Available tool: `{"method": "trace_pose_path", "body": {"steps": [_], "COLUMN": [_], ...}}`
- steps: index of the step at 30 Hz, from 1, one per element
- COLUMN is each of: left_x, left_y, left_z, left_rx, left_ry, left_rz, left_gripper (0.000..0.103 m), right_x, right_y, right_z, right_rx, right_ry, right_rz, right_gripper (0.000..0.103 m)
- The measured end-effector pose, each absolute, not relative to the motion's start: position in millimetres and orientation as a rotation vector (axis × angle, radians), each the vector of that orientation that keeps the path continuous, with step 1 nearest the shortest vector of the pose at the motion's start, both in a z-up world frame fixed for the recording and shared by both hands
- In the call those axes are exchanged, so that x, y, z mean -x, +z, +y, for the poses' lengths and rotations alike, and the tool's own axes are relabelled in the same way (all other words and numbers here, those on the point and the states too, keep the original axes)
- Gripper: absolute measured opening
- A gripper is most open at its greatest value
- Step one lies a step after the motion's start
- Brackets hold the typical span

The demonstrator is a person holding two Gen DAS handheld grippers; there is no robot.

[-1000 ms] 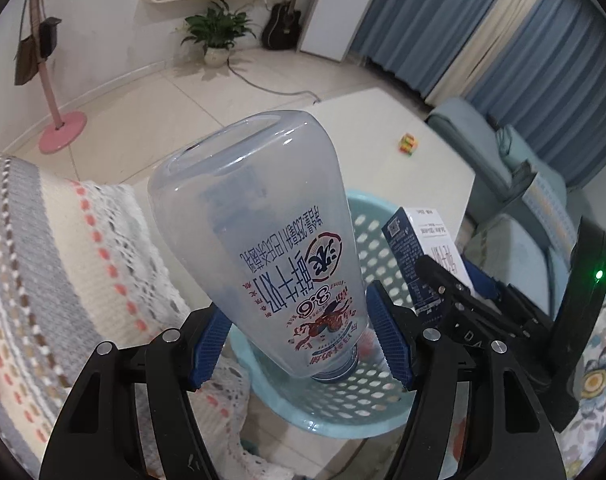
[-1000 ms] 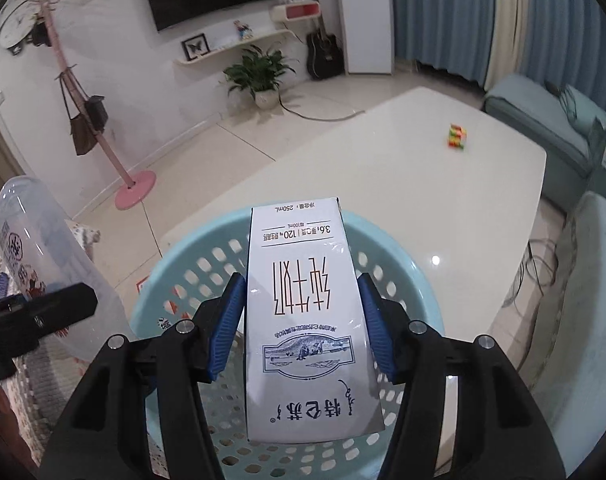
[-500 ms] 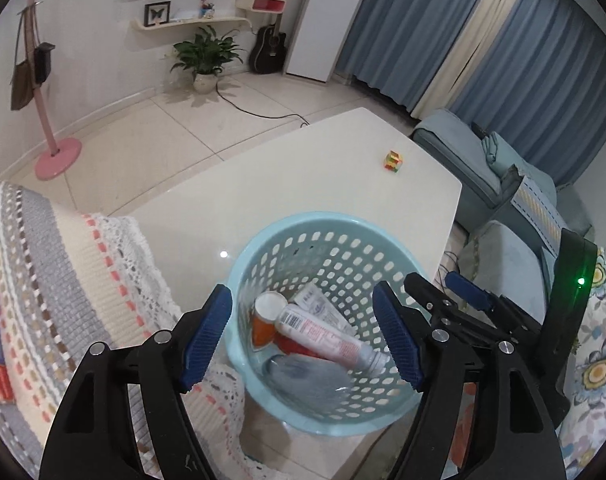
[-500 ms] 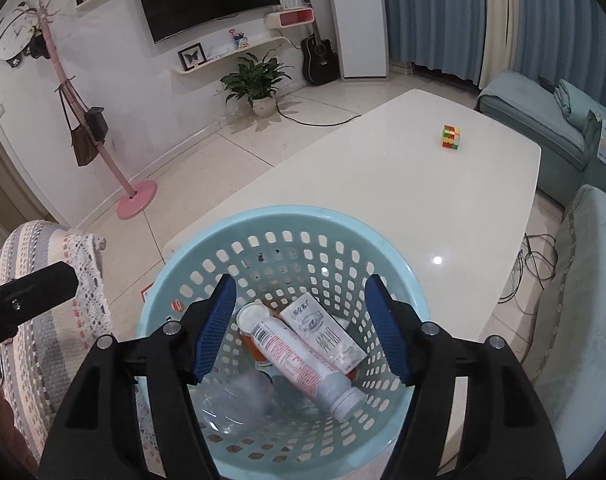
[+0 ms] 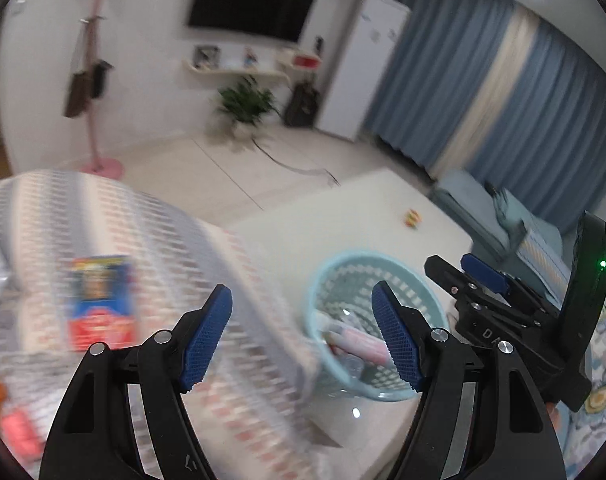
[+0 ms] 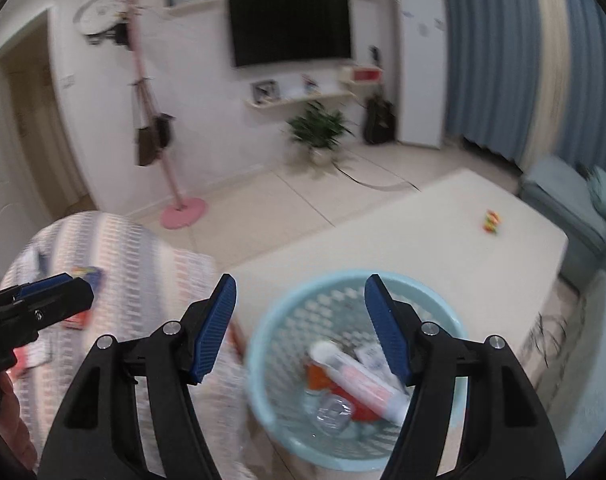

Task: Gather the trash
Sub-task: 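Grasp the teal packet with the left tool while the right grasps another milk carton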

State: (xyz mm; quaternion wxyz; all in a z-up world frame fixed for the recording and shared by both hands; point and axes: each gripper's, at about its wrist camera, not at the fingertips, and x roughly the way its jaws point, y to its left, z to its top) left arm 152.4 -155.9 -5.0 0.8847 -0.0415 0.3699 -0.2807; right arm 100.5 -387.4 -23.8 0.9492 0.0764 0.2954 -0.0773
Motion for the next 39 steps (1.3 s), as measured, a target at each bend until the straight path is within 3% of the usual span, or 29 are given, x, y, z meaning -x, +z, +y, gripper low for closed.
{"method": "trace_pose_path", "body": {"steps": [7, 16, 18, 23, 31, 37, 39], "left_x": [-140.9, -140.2, -142.7, -151.6, -173.2, -179.3, -180.2], "left_y": [18.8, -7.7, -17.5, -40.4, -63.8, -67.4, -67.1], "left_z": [-20.7, 143.0, 169.3, 193.0, 193.7, 194.4, 191.2], "left_rx": [0.17, 0.267, 0.298, 0.345, 0.334, 0.303, 0.279], "left_ry": [-0.305, 0.056, 0.077, 0.06, 0.113, 0.131, 0.143], "left_rz": [0.697, 0.757, 0.79, 0.853, 0.873, 0.884, 0.888], "left_gripper": [0.071, 0.072, 0.079, 0.084, 0.083, 0.071, 0.062], "right_x": [-128.9, -182.6, -196.2, -222.7, -269.1, -283.5, -283.6], "right_y": [4.3, -0.7, -7.8, -24.0, -46.7, -63.2, -65.6], "right_z": [-275.4, -130.9, -101.0, -50.8, -10.9, 9.4, 15.9], "right_rx": [-0.069, 0.034, 0.072, 0.149, 0.202, 0.291, 0.317], "right_ry": [0.091, 0.336, 0.37, 0.443, 0.479, 0.491, 0.494], "right_rz": [0.573, 0.646, 0.674, 0.717, 0.805, 0.857, 0.849], "right_gripper": [0.063, 0.064, 0.071, 0.077, 0.078, 0.079, 0.079]}}
